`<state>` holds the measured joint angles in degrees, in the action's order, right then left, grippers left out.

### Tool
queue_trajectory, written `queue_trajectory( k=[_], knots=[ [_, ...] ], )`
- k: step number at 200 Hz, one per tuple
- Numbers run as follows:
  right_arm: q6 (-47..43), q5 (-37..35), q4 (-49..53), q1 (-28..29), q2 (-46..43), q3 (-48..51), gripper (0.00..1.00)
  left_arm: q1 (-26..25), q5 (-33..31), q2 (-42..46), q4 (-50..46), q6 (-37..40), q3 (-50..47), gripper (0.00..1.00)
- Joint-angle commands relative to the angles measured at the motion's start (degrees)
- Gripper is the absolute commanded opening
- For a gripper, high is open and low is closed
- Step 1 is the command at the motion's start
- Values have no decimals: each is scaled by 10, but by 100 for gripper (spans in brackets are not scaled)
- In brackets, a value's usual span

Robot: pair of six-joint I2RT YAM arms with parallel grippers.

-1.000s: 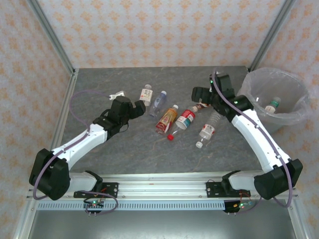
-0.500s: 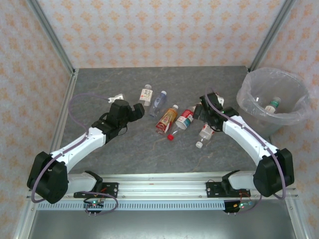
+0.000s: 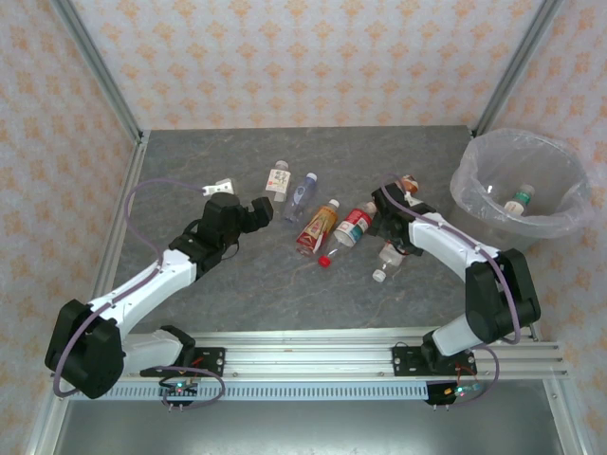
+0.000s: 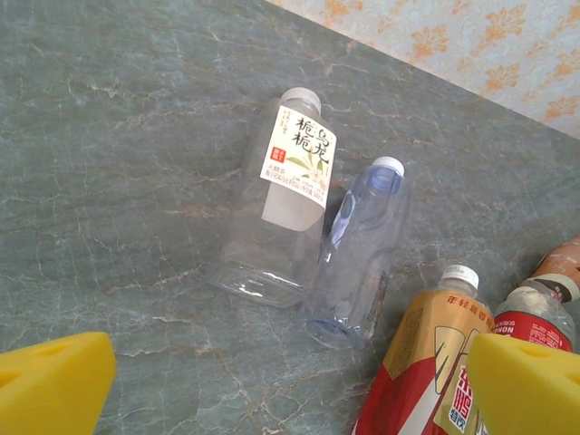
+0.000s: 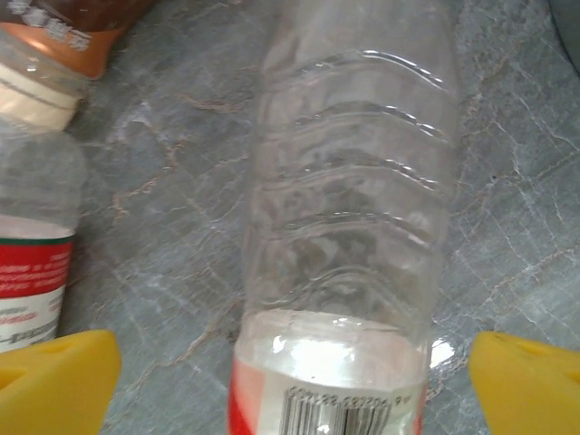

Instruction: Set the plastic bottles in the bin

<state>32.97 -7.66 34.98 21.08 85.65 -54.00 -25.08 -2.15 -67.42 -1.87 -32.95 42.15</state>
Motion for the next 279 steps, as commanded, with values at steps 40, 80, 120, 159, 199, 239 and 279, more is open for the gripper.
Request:
queue_trajectory(
  k=[40, 80, 120, 159, 199, 239, 279],
  knots=[
    [22, 55, -41, -30, 35, 42, 99, 3, -17, 39, -12, 32, -17, 100],
    [23, 50, -77, -32, 51, 58, 93, 3, -34, 30, -18, 28, -14, 100],
    [29, 40, -129, -34, 52, 91, 87, 4, -53, 34, -51, 12, -8, 100],
    [21, 28, -141, -33, 52, 97, 85, 4, -45, 71, -17, 6, -34, 100],
    [23, 22, -159, -33, 43, 108, 74, 11, -41, 73, -25, -1, -38, 100],
    [21, 26, -183, -32, 7, 135, 69, 10, -58, 77, -30, -2, -35, 100],
    [25, 26, -169, -31, -17, 146, 66, 10, -64, 77, -30, 2, -35, 100]
  ],
)
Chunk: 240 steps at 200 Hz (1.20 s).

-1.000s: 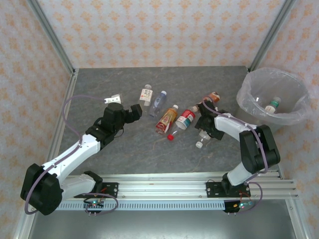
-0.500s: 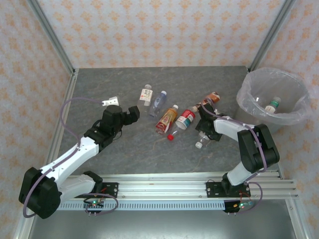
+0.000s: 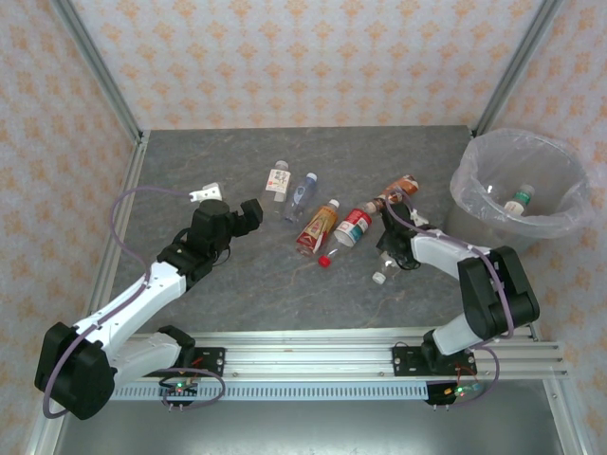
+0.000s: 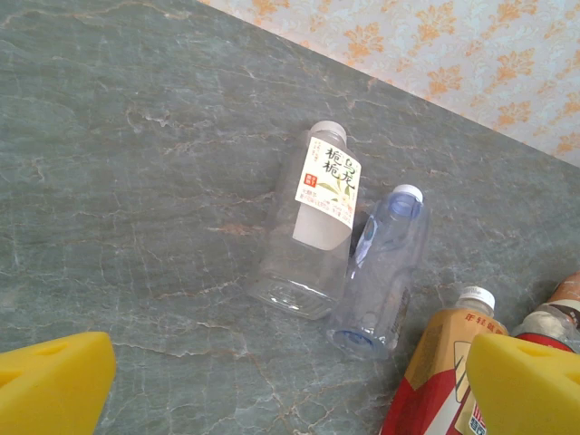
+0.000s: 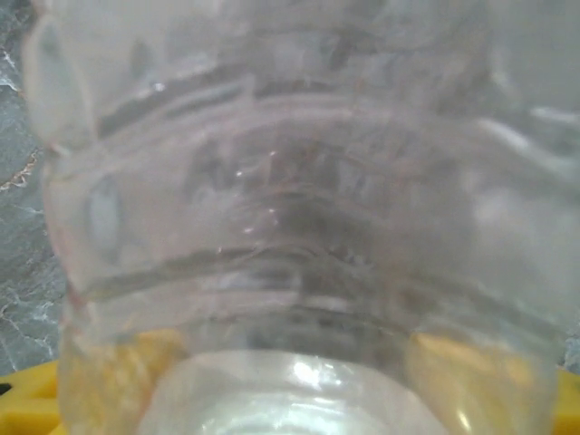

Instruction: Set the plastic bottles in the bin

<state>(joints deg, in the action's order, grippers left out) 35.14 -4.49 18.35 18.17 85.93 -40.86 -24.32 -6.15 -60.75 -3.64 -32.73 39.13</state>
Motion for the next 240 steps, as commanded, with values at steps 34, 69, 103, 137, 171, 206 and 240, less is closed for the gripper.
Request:
queue_trajectory(
  k=[34, 69, 103, 137, 171, 206, 240],
  knots=[
    [-10, 0, -15, 2, -56, 33, 65, 3, -29, 12, 0, -3, -14, 100],
    [-22, -10, -17, 10, -98, 44, 64, 3, -37, 13, 3, -6, -17, 100],
    [-43, 6, -44, 23, -130, 61, 63, 2, -46, 14, 5, -8, -19, 100],
    [-66, 26, -85, 34, -169, 78, 63, 3, -44, 10, 13, -13, -20, 100],
    [-91, 63, -129, 42, -200, 90, 63, 3, -19, 1, 23, -19, -14, 100],
    [-111, 111, -167, 52, -209, 91, 62, 3, -13, -12, 17, -29, -7, 100],
    [-116, 168, -206, 53, -228, 82, 62, 4, 3, -29, 6, -44, 5, 100]
  ],
)
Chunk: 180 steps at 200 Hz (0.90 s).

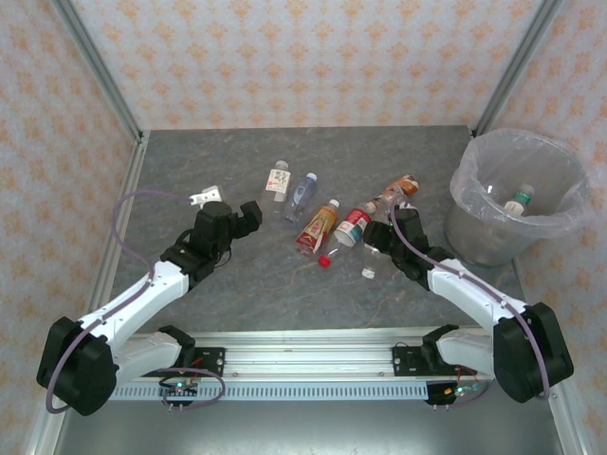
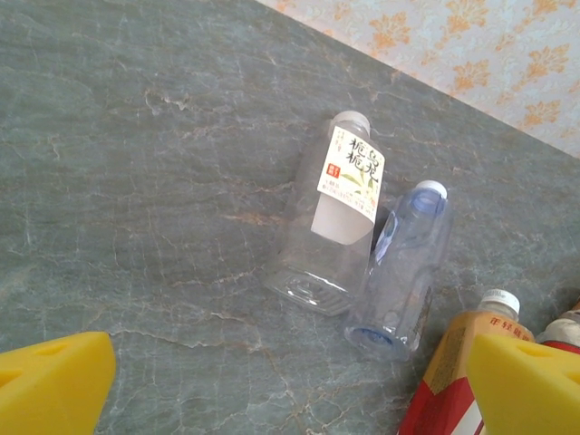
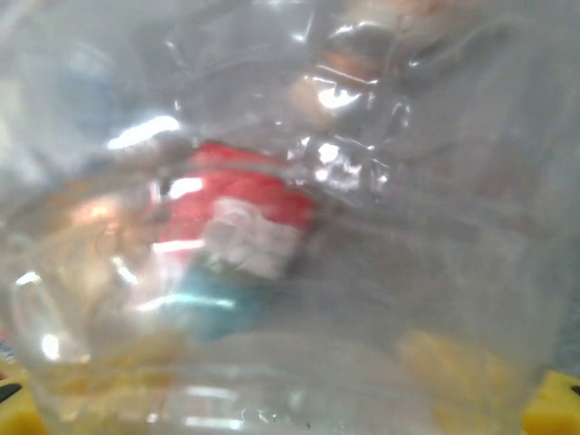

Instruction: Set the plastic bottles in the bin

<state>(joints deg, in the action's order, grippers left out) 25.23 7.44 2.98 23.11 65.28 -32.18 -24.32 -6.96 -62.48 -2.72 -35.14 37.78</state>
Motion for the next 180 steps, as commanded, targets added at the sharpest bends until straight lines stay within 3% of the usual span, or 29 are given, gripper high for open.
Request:
queue_trajectory(
  k=[1, 123, 180],
  knots=[
    [-17, 49, -52, 3, -22, -5, 62, 4, 12, -12, -3, -21, 19, 100],
    [-51, 44, -103, 3, -33, -134, 62, 4, -13, 3, -15, -41, 16, 100],
    [-71, -23, -16, 3, -52, -221, 60, 3, 24, -3, -24, -21, 26, 100]
  ],
)
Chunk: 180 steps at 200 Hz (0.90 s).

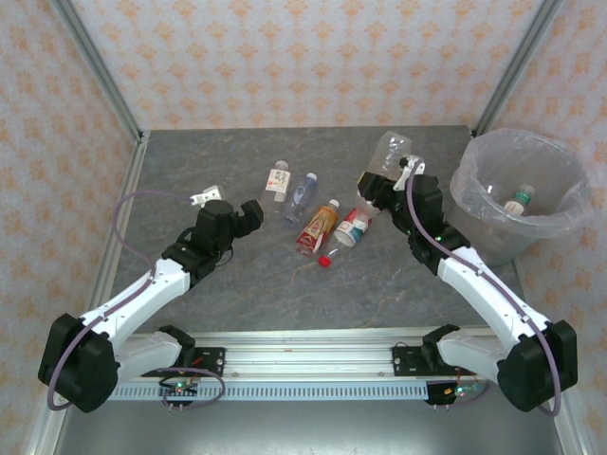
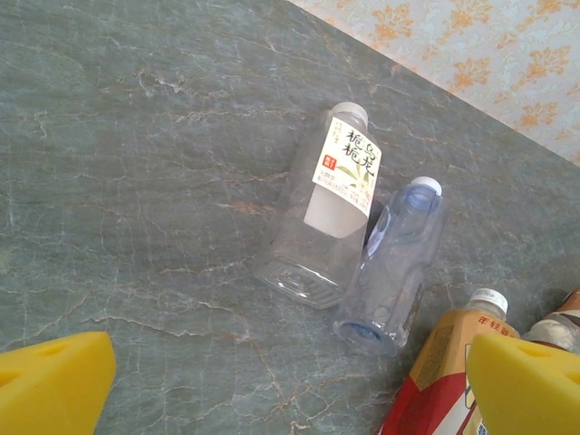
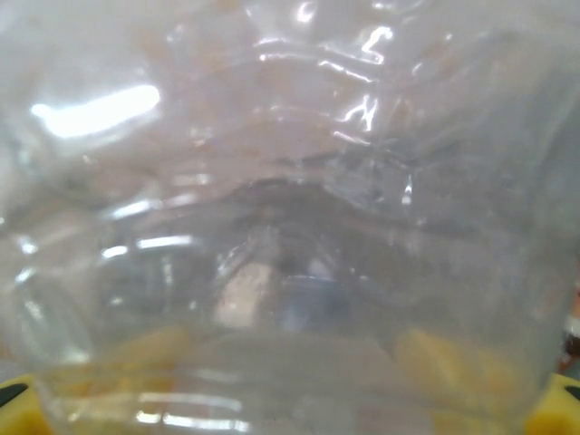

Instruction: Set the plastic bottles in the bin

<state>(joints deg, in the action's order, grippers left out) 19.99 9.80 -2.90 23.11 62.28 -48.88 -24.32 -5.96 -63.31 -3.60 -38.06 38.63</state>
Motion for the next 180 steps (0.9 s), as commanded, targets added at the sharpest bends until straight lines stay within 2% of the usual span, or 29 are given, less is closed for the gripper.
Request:
queue_trajectory(
  k=[1, 61, 94, 126, 159, 180],
  knots=[
    [-18, -49, 44, 3, -22, -56, 60, 4, 14, 5, -16, 9, 18, 100],
    [-53, -123, 186, 3, -32, -186, 60, 0, 55, -27, 3, 32, 35, 100],
    [-65, -138, 196, -8, -31, -218, 61, -18, 48, -42, 2, 42, 47, 100],
    [-59, -142, 224, -46, -27, -259, 61, -35, 44, -56, 4, 50, 55, 100],
    [-74, -136, 253, -85, -27, -297, 61, -52, 82, -66, 34, 86, 58, 100],
    [-73, -119, 276, -116, -28, -323, 61, -67, 76, -66, 44, 101, 58, 100]
  ],
)
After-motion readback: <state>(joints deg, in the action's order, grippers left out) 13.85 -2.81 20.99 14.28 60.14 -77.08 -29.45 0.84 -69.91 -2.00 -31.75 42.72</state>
